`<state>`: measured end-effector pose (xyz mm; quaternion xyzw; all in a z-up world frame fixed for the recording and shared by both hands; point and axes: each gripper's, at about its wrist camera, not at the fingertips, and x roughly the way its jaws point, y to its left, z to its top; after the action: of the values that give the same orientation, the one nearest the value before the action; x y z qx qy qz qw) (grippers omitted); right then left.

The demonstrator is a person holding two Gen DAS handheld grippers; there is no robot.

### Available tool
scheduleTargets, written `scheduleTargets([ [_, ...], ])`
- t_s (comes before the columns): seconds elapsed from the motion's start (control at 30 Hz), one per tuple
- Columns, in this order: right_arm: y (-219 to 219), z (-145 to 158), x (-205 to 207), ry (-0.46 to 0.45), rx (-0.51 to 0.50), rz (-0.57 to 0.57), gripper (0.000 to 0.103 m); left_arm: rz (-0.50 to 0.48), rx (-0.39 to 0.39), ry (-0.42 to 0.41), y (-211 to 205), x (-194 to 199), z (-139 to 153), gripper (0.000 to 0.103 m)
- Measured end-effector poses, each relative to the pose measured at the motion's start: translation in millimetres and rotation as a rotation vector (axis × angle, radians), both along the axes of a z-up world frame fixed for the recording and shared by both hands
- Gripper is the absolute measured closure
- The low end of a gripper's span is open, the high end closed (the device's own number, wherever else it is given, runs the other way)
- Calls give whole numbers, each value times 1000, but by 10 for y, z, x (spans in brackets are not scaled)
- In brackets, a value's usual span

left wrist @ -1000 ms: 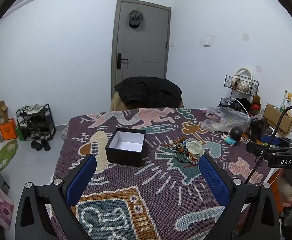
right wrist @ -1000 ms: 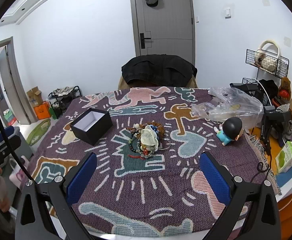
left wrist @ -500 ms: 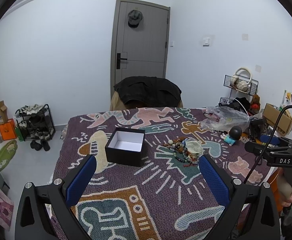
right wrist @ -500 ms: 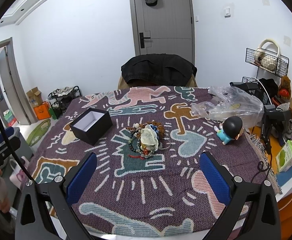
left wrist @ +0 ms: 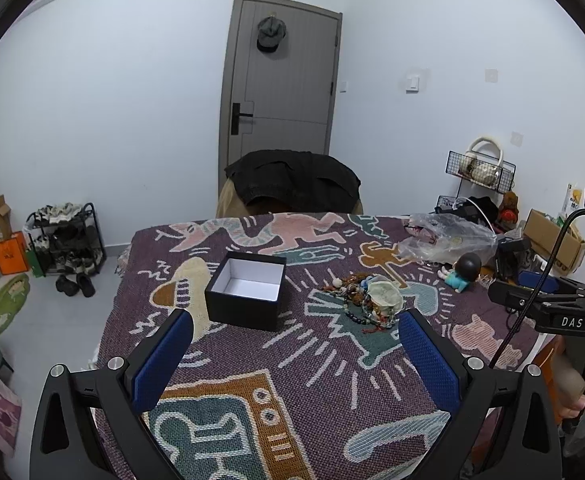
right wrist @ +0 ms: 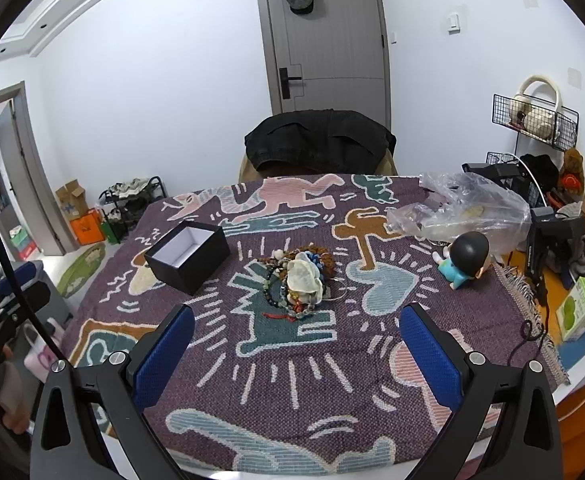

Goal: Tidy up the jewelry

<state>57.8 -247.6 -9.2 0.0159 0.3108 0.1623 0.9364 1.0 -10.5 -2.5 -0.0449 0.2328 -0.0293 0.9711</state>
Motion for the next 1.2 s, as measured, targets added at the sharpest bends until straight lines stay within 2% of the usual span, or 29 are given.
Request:
scheduleTargets([
  [0.37,82,32,82,-15,39,2,0,-19,-46,26,35,165,-88,0],
  [0.7,-185,-120,426,41,121,-44,1,-53,-71,52,-50,474,-172,1],
  [0.83,-271,-224,587,72,137,-71,2,-72,-76,65,-98,601,-227,4],
  [1.0,-332,-380,783,135,172,-78,21,-93,-92,95,-156,808,-319,14],
  [1.2,-343,-645,1073,217,216,-68,27,-105,-99,132,-205,1041,-427,18],
])
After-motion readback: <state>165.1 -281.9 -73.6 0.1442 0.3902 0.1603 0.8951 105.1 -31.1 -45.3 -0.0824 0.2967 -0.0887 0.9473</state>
